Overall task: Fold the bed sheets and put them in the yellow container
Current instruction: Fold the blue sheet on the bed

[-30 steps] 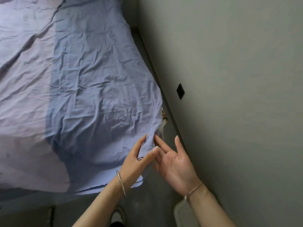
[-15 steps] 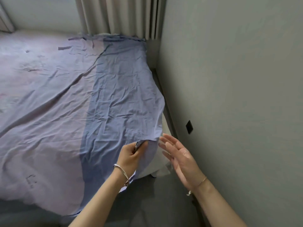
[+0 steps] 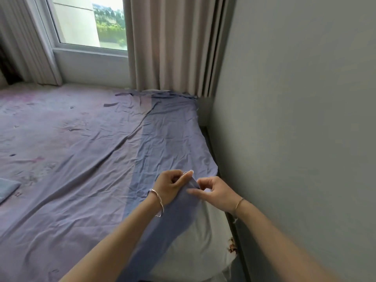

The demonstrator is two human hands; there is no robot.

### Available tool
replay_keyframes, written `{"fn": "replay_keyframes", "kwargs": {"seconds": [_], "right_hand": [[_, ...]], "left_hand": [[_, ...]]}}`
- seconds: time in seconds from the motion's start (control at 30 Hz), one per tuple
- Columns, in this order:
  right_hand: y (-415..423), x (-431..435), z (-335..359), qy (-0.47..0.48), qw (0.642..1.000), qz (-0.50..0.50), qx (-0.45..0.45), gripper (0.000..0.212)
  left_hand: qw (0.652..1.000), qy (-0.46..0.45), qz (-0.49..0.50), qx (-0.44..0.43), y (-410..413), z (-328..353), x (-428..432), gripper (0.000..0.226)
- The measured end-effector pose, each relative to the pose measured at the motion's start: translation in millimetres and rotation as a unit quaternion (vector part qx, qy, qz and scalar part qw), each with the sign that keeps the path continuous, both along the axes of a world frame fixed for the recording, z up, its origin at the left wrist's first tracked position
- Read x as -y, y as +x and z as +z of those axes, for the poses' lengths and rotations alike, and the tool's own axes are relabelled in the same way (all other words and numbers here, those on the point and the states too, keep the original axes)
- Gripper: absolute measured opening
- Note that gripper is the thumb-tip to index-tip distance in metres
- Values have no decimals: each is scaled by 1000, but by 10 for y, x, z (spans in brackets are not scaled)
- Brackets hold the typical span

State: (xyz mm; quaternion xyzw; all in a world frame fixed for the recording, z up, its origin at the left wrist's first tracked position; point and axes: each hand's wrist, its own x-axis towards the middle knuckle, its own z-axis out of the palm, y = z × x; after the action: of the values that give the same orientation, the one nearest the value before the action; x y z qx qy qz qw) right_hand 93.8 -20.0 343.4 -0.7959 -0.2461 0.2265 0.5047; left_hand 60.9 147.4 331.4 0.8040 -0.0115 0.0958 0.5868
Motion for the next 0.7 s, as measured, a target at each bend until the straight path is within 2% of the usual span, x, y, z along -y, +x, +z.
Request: {"fn": "replay_keyframes", "kwargs": {"seconds": [0.07, 0.17, 0.27, 0.3, 0.37, 0.5, 0.6, 0.7], "right_hand": [[234, -90, 174, 22, 1000, -8, -5, 61], [518, -146, 358, 51, 998, -16, -27, 57], [814, -124, 487, 104, 993, -33, -42, 25], [890, -106, 513, 127, 990, -49, -41, 20], [1167, -8, 554, 161, 983, -81, -28, 22], [1691, 139, 661, 188, 979, -74, -1, 8], [2171, 236, 735, 183, 981, -44, 47, 19], [2745, 385, 822, 182, 981, -19, 58, 16]], "left_hand": [[999, -31, 5, -12, 194, 149, -169, 32], [998, -55, -10, -31, 449, 324, -331, 38], [996, -65, -40, -48, 723, 474, -337, 42], [996, -50, -56, -53, 779, 492, -335, 39], [995, -44, -71, -45, 1001, 513, -281, 26], [999, -46, 7, 18, 1492, 601, -87, 18], [998, -30, 41, 36, 1925, 746, 83, 21], [996, -9, 76, 36, 2409, 894, 269, 16]]}}
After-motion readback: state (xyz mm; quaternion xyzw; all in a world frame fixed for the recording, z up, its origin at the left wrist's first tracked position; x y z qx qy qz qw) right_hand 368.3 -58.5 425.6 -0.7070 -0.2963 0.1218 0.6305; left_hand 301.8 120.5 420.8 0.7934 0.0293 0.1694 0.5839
